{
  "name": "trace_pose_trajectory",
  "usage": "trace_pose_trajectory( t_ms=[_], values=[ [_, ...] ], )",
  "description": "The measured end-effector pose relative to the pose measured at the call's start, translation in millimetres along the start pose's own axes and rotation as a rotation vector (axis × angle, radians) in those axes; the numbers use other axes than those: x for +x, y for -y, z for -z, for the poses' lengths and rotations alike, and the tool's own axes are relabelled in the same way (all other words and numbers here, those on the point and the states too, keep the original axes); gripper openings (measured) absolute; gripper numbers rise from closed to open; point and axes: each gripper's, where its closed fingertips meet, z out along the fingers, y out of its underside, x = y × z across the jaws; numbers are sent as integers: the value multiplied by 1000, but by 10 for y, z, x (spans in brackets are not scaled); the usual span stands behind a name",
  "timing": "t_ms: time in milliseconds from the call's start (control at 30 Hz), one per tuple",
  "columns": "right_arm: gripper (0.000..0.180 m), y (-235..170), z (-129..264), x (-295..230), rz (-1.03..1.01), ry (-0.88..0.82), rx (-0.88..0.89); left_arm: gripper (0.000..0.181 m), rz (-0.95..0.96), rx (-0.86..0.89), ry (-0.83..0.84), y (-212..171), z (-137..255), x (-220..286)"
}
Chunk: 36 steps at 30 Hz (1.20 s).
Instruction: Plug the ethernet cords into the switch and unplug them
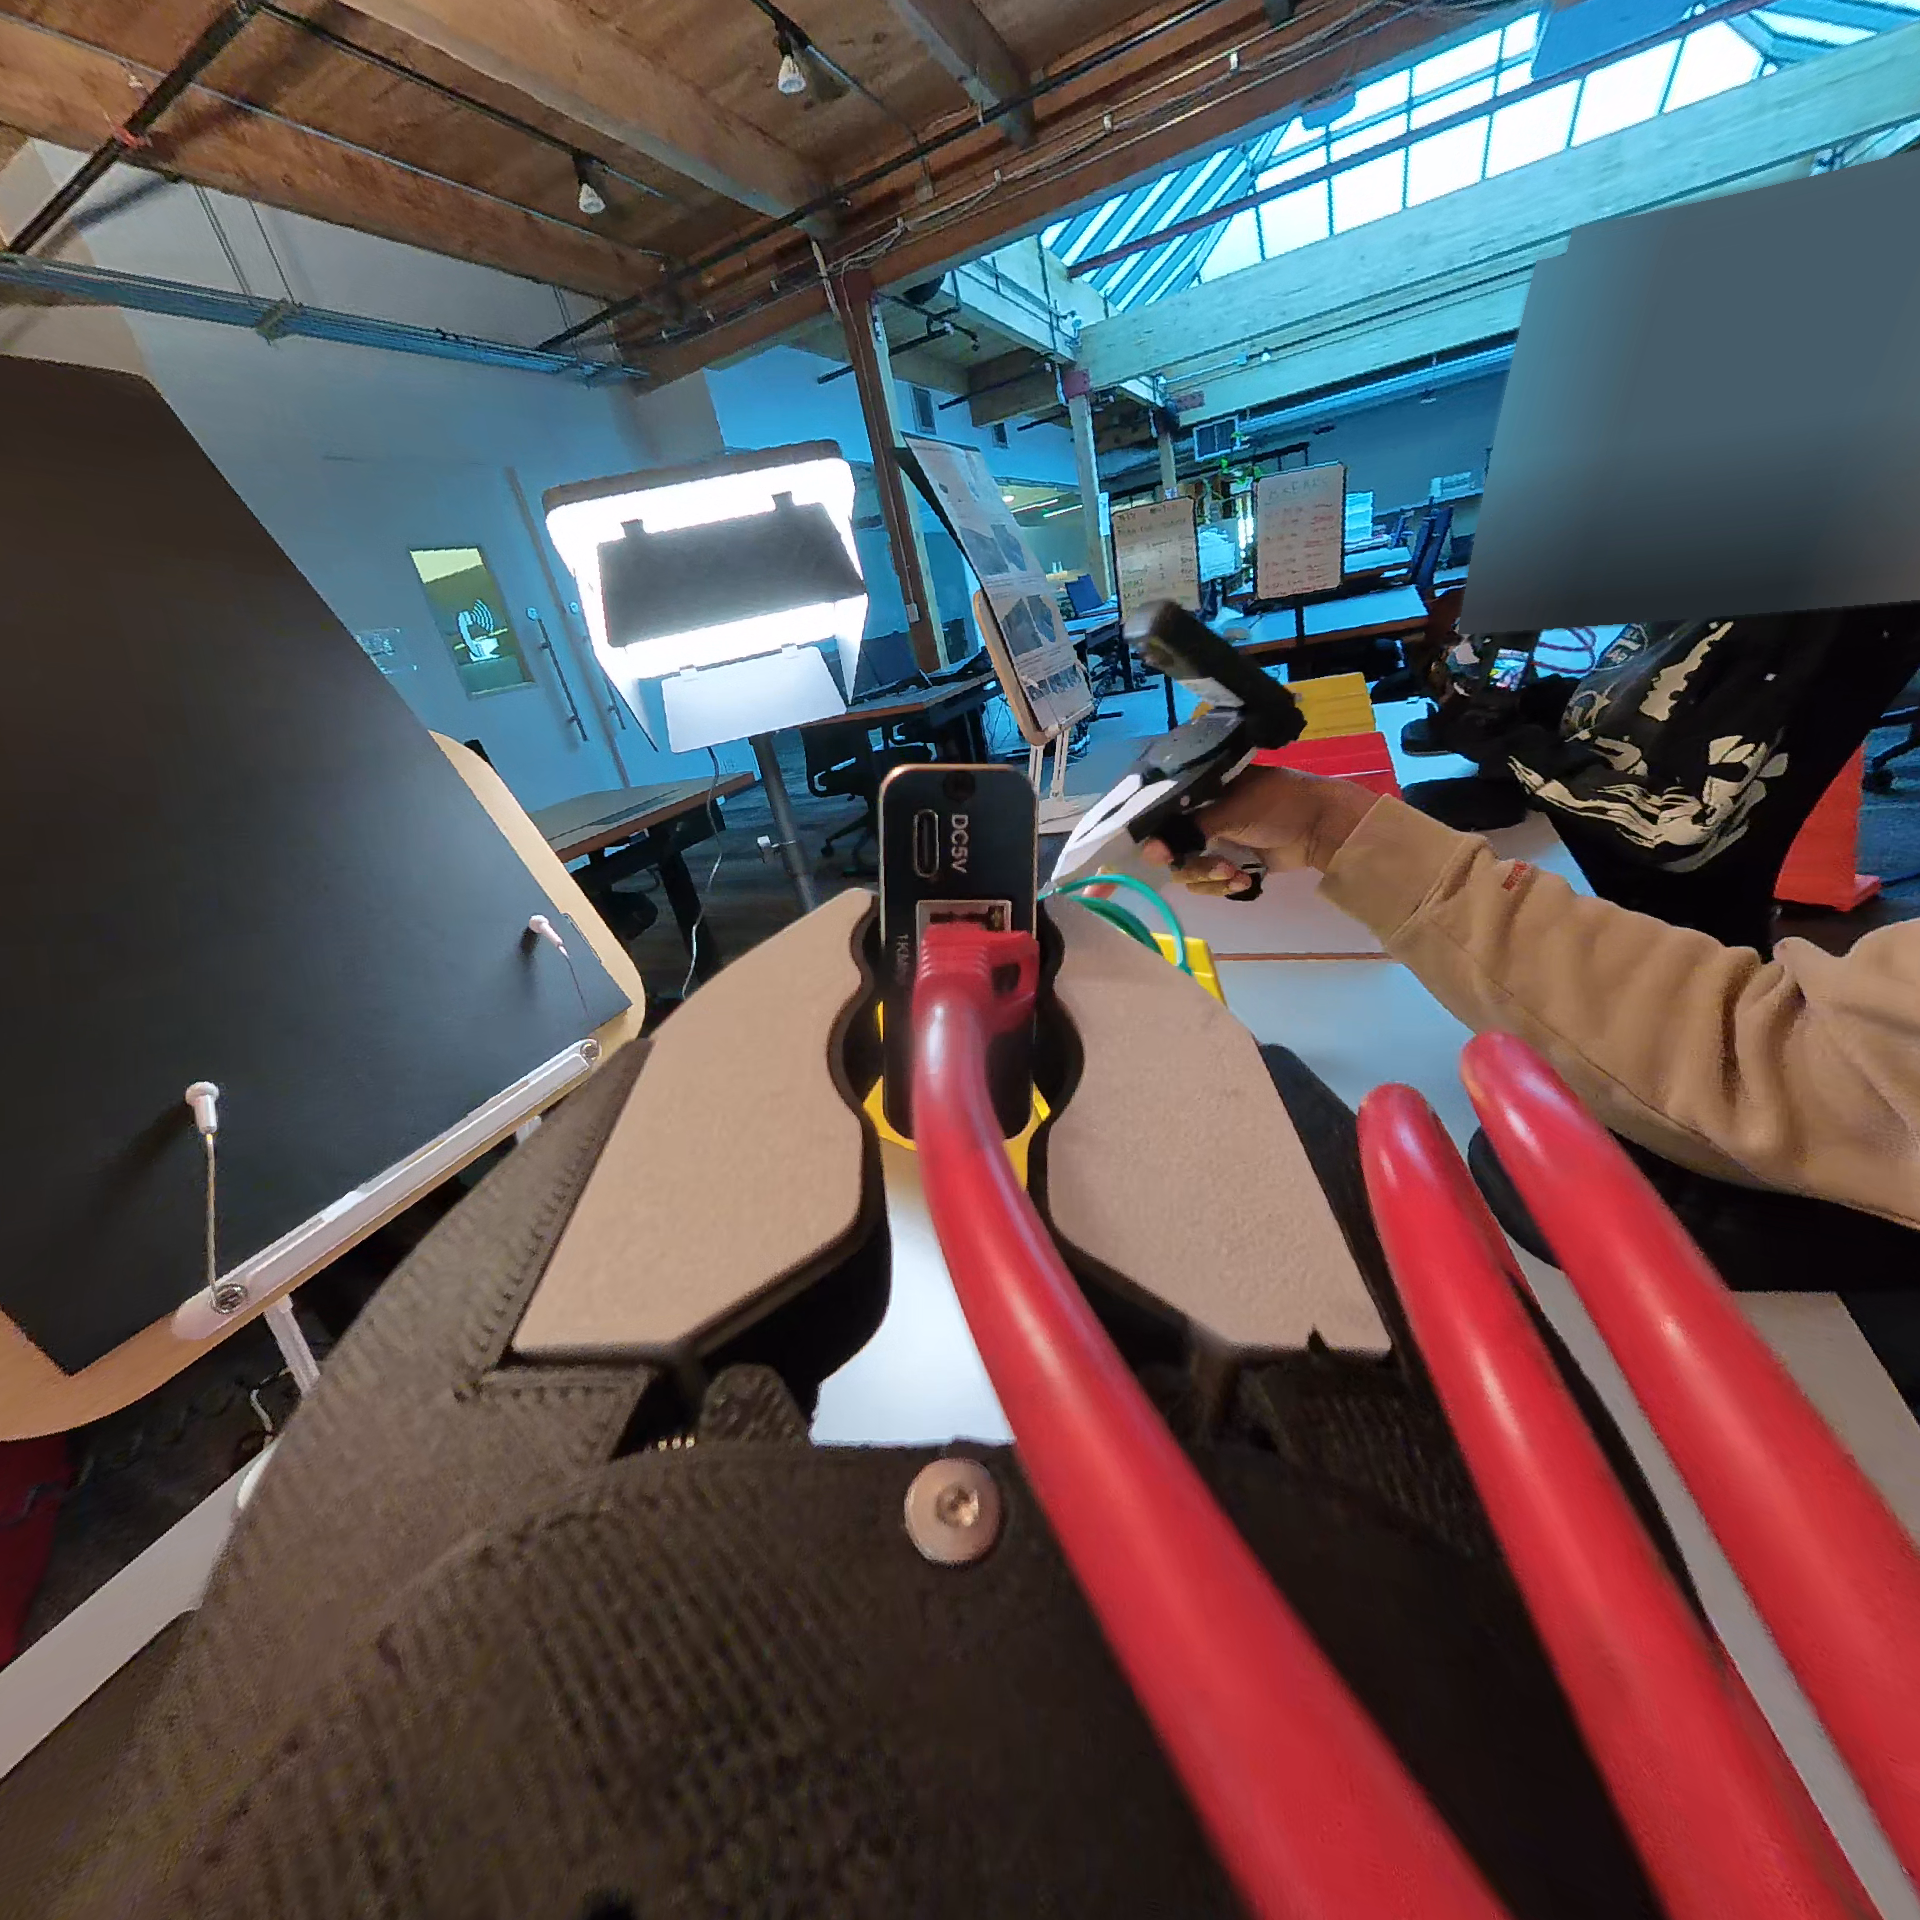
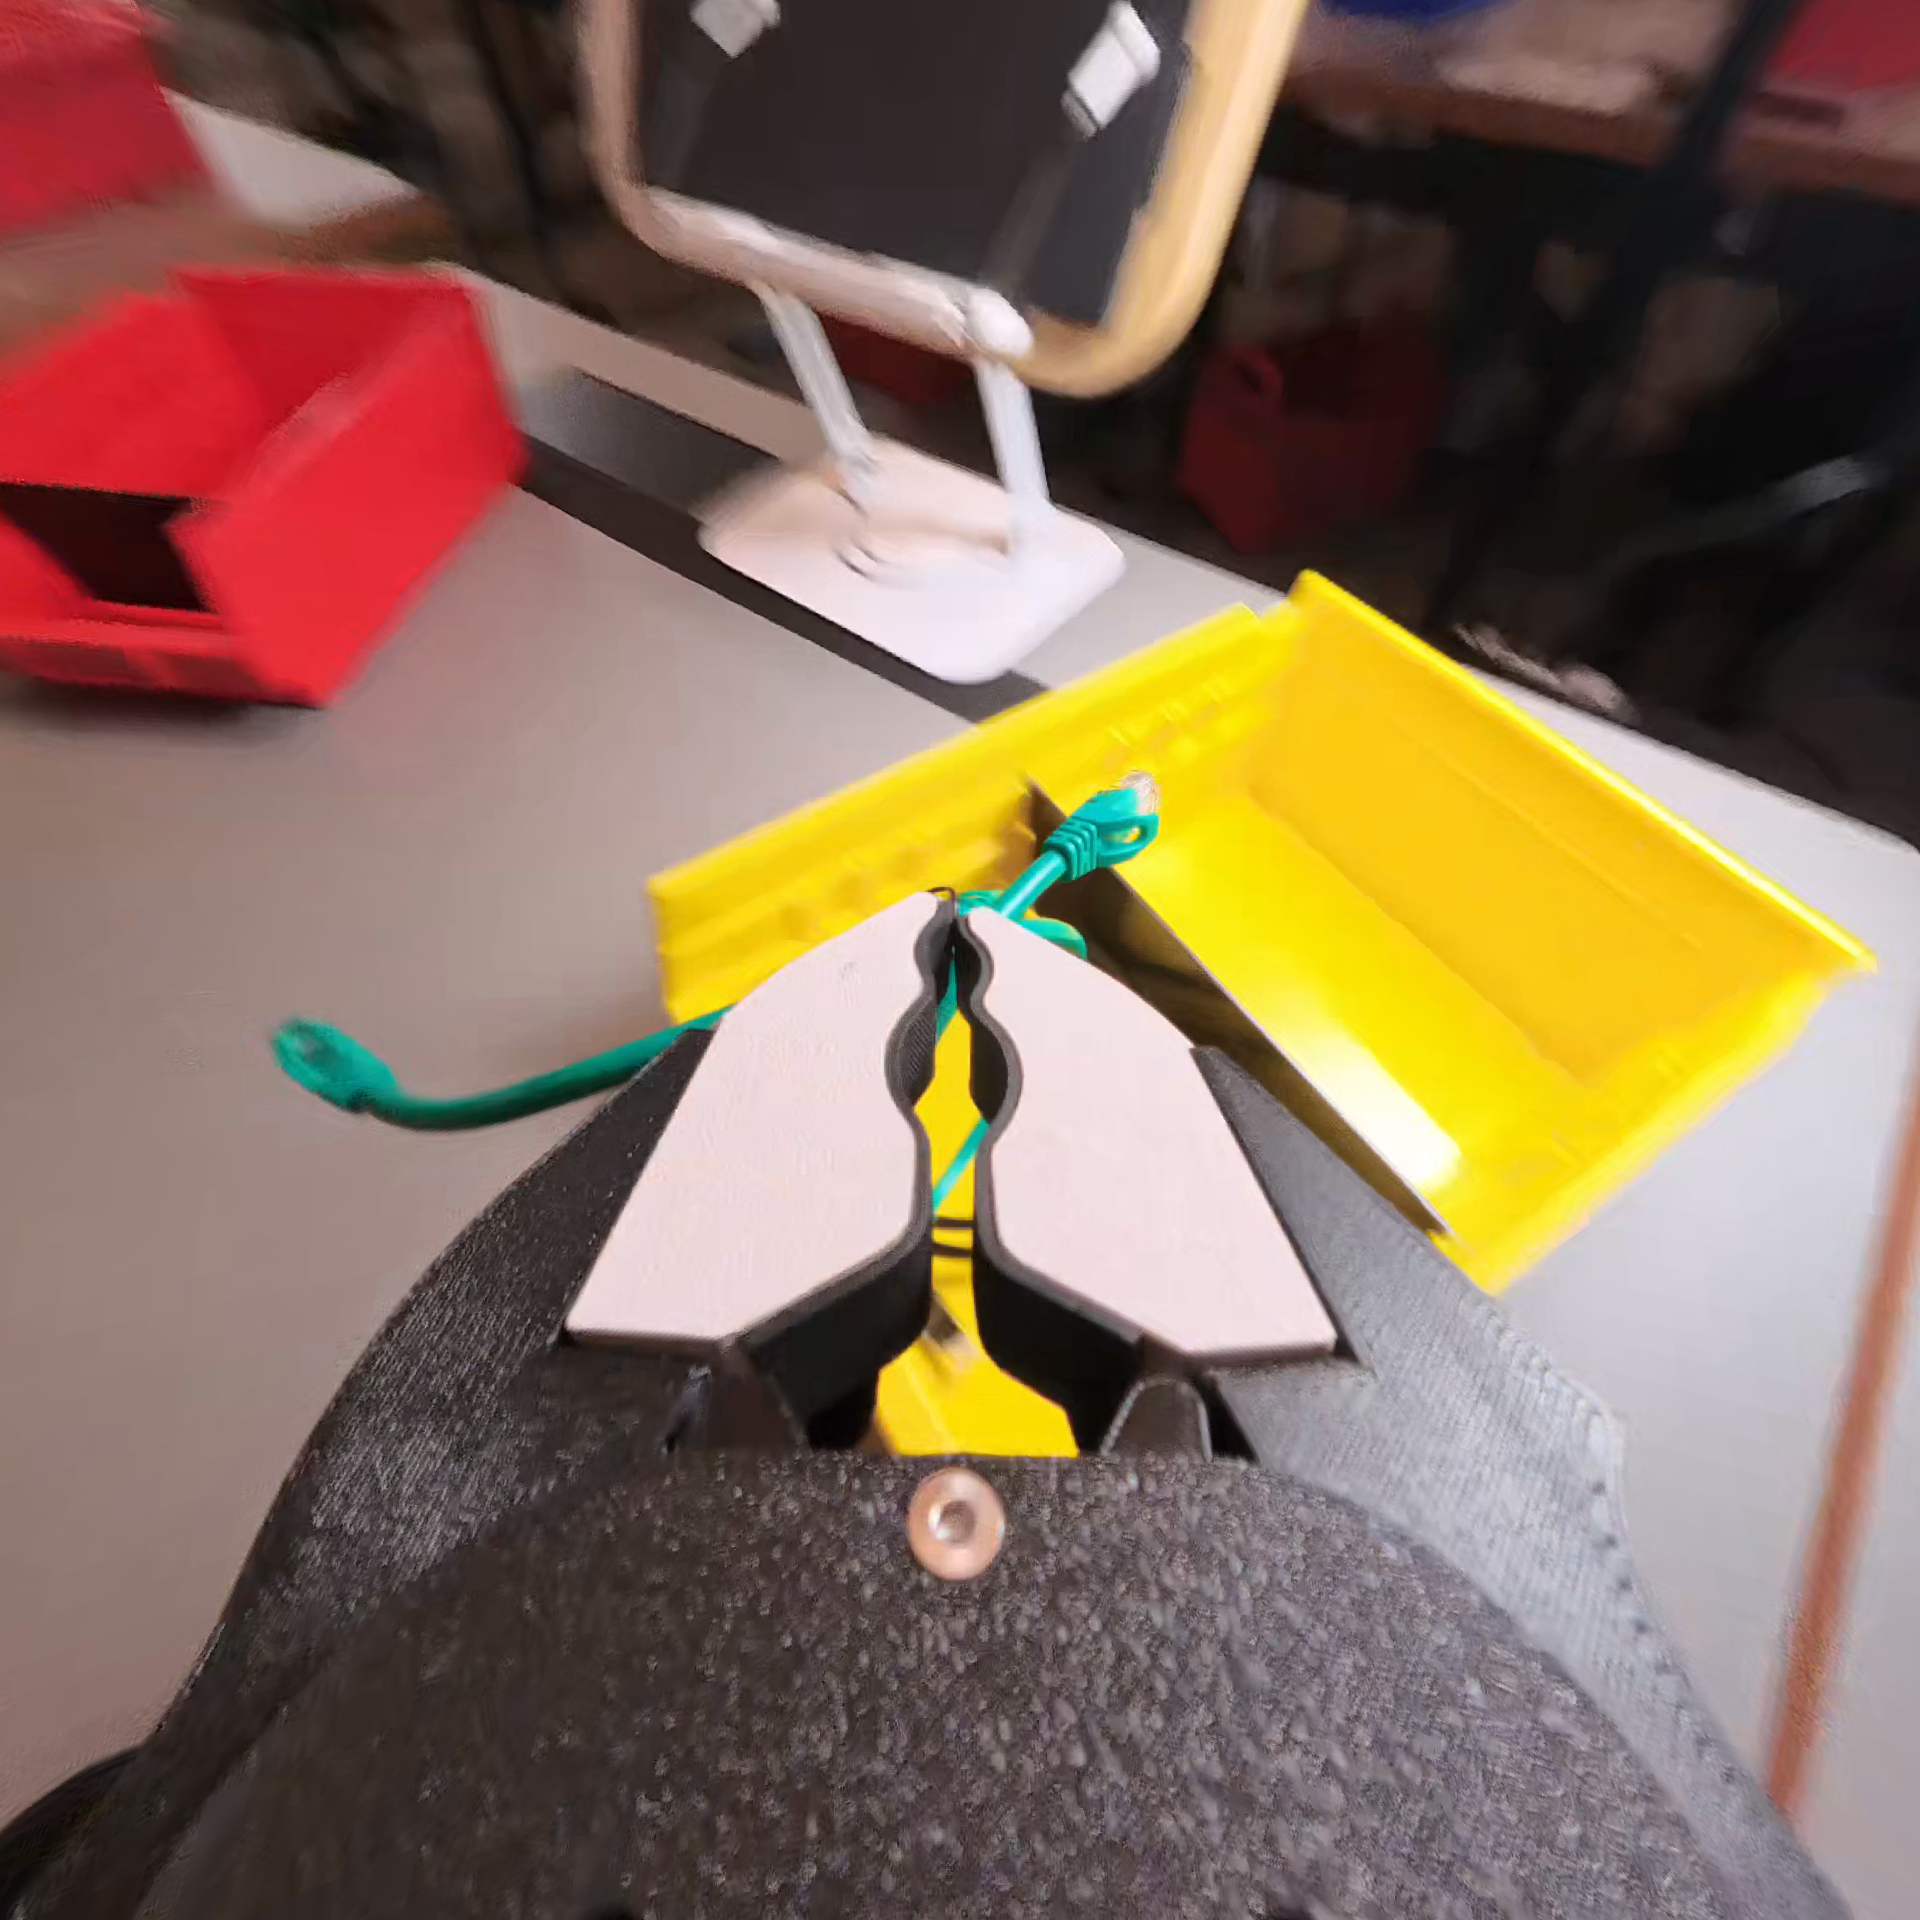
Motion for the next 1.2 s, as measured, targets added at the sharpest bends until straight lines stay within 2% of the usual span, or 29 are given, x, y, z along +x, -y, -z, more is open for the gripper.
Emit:
trace_pose_trajectory(
  t_ms=[100,133,400,500,633,733,833,933,1033,1200],
  values=[
    [1,-419,-70,547,44,-334,-236,25,-2,-14,-6,-34,-22,14],
    [5,-463,-55,624,82,-395,-272,25,-4,-17,-7,-40,-25,18],
    [15,30,294,642,182,-570,-110,25,12,-14,-13,-57,-36,17],
    [19,483,293,183,269,-448,76,25,36,-11,-29,-81,-61,35],
    [23,1019,188,-946,374,-65,327,26,70,-28,-72,-148,-108,95],
    [28,1128,92,-1878,460,252,398,25,73,-92,-129,-260,-165,209],
    [40,975,-87,-2583,555,459,342,26,77,-206,-212,-447,-224,376],
    [46,702,-334,-2952,640,545,228,26,60,-330,-307,-668,-267,589],
    [26,367,-461,-3104,715,644,91,25,7,-395,-356,-803,-292,730],
    [24,494,-358,-3102,700,673,179,29,3,-352,-356,-727,-288,731]
  ],
)
